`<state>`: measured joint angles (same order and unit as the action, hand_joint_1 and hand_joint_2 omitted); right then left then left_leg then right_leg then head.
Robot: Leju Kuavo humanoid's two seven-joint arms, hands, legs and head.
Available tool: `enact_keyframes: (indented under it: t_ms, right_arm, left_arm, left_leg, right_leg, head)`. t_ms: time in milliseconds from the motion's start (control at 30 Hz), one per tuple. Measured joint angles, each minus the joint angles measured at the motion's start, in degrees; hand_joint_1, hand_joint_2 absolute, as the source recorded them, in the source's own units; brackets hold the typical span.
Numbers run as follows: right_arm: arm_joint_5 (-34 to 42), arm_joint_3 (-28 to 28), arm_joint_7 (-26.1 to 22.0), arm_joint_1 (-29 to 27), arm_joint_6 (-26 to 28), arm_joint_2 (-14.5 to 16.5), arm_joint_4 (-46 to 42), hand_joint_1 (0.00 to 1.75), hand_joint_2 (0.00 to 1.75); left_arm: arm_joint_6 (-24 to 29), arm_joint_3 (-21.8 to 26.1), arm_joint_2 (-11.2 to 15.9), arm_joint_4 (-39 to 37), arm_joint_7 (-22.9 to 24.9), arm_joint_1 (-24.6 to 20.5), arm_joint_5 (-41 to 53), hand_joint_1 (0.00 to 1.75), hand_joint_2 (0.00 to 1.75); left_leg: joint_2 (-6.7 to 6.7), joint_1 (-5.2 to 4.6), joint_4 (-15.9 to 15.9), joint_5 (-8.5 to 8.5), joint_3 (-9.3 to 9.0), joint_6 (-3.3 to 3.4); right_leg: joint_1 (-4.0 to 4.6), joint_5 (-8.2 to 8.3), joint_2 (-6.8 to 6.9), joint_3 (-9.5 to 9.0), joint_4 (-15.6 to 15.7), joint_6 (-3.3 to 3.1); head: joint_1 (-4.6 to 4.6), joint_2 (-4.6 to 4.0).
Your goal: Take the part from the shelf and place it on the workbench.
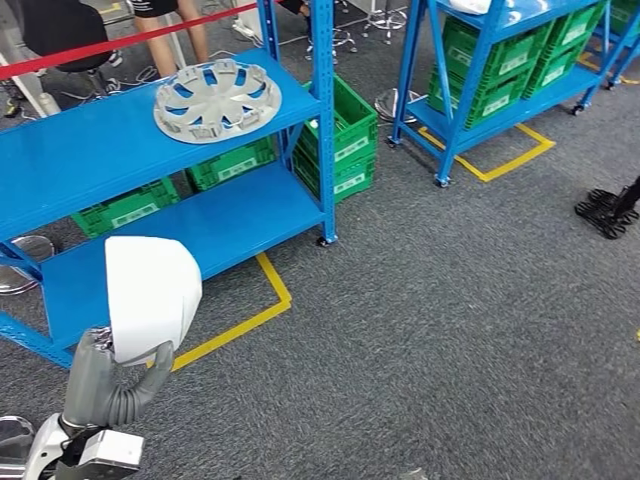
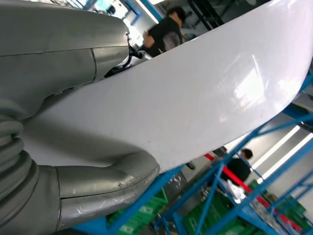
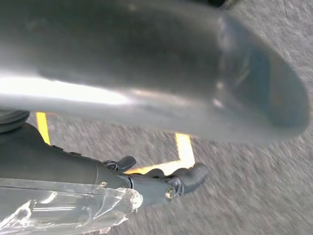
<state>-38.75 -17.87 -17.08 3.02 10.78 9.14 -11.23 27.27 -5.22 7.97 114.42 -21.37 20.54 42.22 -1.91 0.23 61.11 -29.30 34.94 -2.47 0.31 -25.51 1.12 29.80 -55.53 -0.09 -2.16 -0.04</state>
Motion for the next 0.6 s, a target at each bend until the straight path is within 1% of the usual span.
enact_keyframes:
  t_ms: [33,67,100,133,167,200,233,267,300,333,367,400,433,467,500,533,567,600]
  right_arm:
    - [-0.2,0.0,0.1,-0.1,-0.2,0.1,0.0,0.00,0.00]
    - [-0.2,0.0,-0.2,-0.2,-0.5,0.1,0.0,0.00,0.00]
    - [-0.1,0.0,-0.7,-0.4,-0.9,0.1,0.0,0.00,0.00]
    - [0.0,0.0,-1.4,-0.6,-1.2,0.0,0.0,0.00,0.00]
    - [0.2,0.0,-2.0,-0.9,-1.5,-0.1,0.0,0.00,0.00]
    - [0.3,0.0,-2.5,-1.2,-1.7,-0.3,0.0,0.00,0.00]
    - [0.4,-0.1,-2.8,-1.4,-1.8,-0.5,0.0,0.00,0.00]
    - [0.5,-0.1,-2.9,-1.6,-1.9,-0.6,0.0,0.00,0.00]
    - [0.5,-0.1,-3.1,-1.7,-1.9,-0.7,0.0,0.00,0.00]
    - [0.6,-0.1,-3.1,-1.8,-1.9,-0.8,0.0,0.00,0.00]
    - [0.6,-0.1,-3.2,-2.0,-1.9,-1.0,0.0,0.00,0.00]
    - [0.6,-0.2,-3.2,-2.2,-1.9,-1.1,0.0,0.00,0.00]
    - [0.6,-0.2,-3.2,-2.4,-1.9,-1.2,0.1,0.00,0.00]
    - [0.6,-0.2,-3.2,-2.5,-1.9,-1.3,0.1,0.00,0.00]
    - [0.6,-0.2,-3.2,-2.5,-1.9,-1.4,0.1,0.00,0.00]
    - [0.6,-0.2,-3.1,-2.4,-1.9,-1.4,0.1,0.00,0.00]
    - [0.6,-0.2,-3.2,-2.3,-1.9,-1.4,0.1,0.00,0.00]
    - [0.6,-0.2,-3.2,-2.3,-1.9,-1.4,0.1,0.00,0.00]
  left_arm:
    - [0.1,0.0,-0.1,0.0,-0.1,0.1,-0.3,1.68,1.75]
    - [0.2,0.0,-0.2,0.0,-0.2,0.2,-0.5,1.68,1.75]
    - [0.3,0.0,-0.3,0.0,-0.3,0.4,-0.7,1.68,1.75]
    - [0.3,0.0,-0.5,0.0,-0.4,0.6,-0.9,1.68,1.75]
    - [0.5,0.1,-0.6,0.1,-0.4,0.9,-1.0,1.68,1.75]
    - [0.6,0.2,-0.8,0.1,-0.4,1.2,-1.0,1.68,1.75]
    - [0.7,0.4,-0.9,0.2,-0.4,1.4,-1.0,1.68,1.75]
    - [0.7,0.5,-1.0,0.3,-0.4,1.5,-1.0,1.68,1.75]
    - [0.8,0.7,-1.1,0.4,-0.4,1.5,-1.0,1.68,1.75]
    - [0.8,0.8,-1.2,0.5,-0.4,1.6,-1.0,1.68,1.75]
    - [0.8,0.8,-1.4,0.5,-0.4,1.7,-1.0,1.68,1.75]
    - [0.8,0.9,-1.5,0.5,-0.4,1.7,-1.0,1.68,1.75]
    - [0.8,0.9,-1.6,0.6,-0.4,1.8,-1.0,1.68,1.75]
    - [0.8,0.9,-1.7,0.6,-0.4,1.8,-1.0,1.68,1.75]
    - [0.8,0.9,-1.8,0.6,-0.4,1.9,-1.0,1.68,1.75]
    - [0.8,0.9,-1.8,0.6,-0.4,2.0,-1.0,1.68,1.75]
    - [0.9,1.0,-1.9,0.6,-0.4,2.1,-1.0,1.68,1.75]
    - [0.9,1.0,-1.9,0.6,-0.4,2.1,-1.0,1.68,1.75]
  left_leg:
    - [0.99,-0.02,3.8,-2.74,1.05,-0.03]
    - [1.42,-0.06,7.2,-4.50,1.82,0.02]
    - [1.61,-0.08,9.3,-5.01,1.91,0.12]
    - [1.70,-0.10,9.5,-4.30,1.17,0.28]
    - [1.88,-0.08,7.7,-2.71,-0.50,0.43]
    - [2.59,0.00,4.3,-1.02,-2.93,0.57]
    - [3.80,0.11,0.2,0.06,-5.62,0.69]
    - [4.95,0.25,-3.4,0.41,-7.85,0.82]
    - [5.82,0.33,-6.0,0.30,-9.25,0.94]
    - [6.02,0.27,-7.1,0.03,-9.75,1.11]
    - [5.50,0.27,-7.3,0.09,-9.50,1.35]
    - [4.79,0.25,-7.1,0.44,-9.13,1.64]
    - [4.06,0.23,-7.0,0.86,-8.77,2.07]
    - [3.26,0.24,-7.0,1.32,-8.35,2.46]
    - [2.46,0.13,-7.0,1.79,-7.92,2.76]
    - [1.70,-0.02,-7.0,2.25,-7.39,2.97]
    - [0.88,-0.13,-6.9,2.71,-6.80,3.02]
    - [0.08,-0.21,-6.9,3.17,-6.16,3.03]
  right_leg:
    - [0.04,0.71,-0.70,0.90,-0.1,-0.17]
    - [0.09,1.40,-1.43,1.85,-0.1,-0.23]
    - [0.14,2.09,-2.21,2.79,-0.2,-0.23]
    - [0.16,2.77,-2.95,3.68,-0.3,-0.19]
    - [0.15,3.41,-3.68,4.49,-0.3,-0.09]
    - [0.12,4.03,-4.39,5.24,-0.4,0.09]
    - [0.19,4.58,-5.05,5.99,-0.6,0.33]
    - [0.26,5.19,-5.68,6.66,-0.7,0.58]
    - [0.33,5.83,-6.25,7.23,-0.8,0.84]
    - [0.38,6.47,-6.81,7.66,-0.8,1.12]
    - [0.33,7.12,-7.43,7.97,-0.7,1.42]
    - [0.34,7.14,-7.29,8.29,-0.8,1.74]
    - [0.37,6.14,-6.38,8.75,-1.5,2.12]
    - [0.39,4.05,-5.01,9.47,-3.5,2.48]
    - [0.37,1.06,-3.31,10.44,-6.7,2.79]
    - [0.28,-1.96,-2.18,11.49,-10.9,3.03]
    - [0.15,-4.11,-1.68,12.31,-15.0,3.18]
    - [0.06,-4.89,-1.49,12.49,-17.9,3.26]
  head:
    - [-0.03,0.00]
    - [-0.02,0.00]
    - [-0.02,0.00]
    - [-0.01,0.00]
    - [-0.02,0.00]
    - [-0.03,0.00]
    - [-0.03,0.00]
    - [-0.01,0.00]
    - [0.02,0.00]
    - [0.04,0.00]
    - [0.07,0.00]
    - [0.08,0.00]
    - [0.24,0.00]
    - [0.39,0.00]
    - [0.55,0.00]
    - [0.69,0.00]
    - [0.70,0.00]
    - [0.71,0.00]
